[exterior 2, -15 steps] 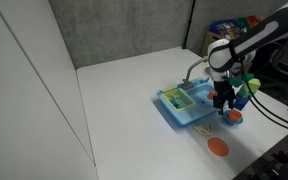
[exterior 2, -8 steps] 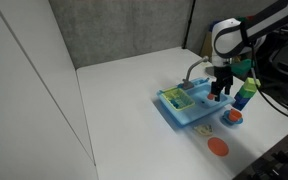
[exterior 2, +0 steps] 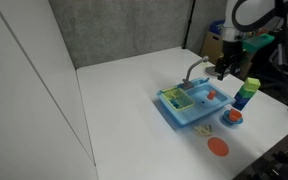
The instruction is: Pick up the detergent from the sink and put it on the table
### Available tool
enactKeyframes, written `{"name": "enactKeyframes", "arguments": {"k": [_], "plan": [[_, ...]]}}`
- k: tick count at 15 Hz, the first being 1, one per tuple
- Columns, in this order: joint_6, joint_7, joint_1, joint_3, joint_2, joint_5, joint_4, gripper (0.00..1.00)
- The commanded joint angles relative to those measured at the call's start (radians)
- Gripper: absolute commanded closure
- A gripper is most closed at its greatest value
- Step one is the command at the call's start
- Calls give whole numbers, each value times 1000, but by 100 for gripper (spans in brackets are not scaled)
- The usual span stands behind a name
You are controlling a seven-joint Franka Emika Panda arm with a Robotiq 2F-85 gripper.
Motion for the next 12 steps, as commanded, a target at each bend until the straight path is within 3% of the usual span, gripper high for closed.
{"name": "enactKeyframes", "arguments": {"k": [1, 8, 12], "plan": [[-6, 92, 12, -14, -136, -50, -59, 0], [-93, 124, -5, -12, -281, -49, -67, 0], [-85, 103, -5, -9, -244, -33, -41, 0]]}}
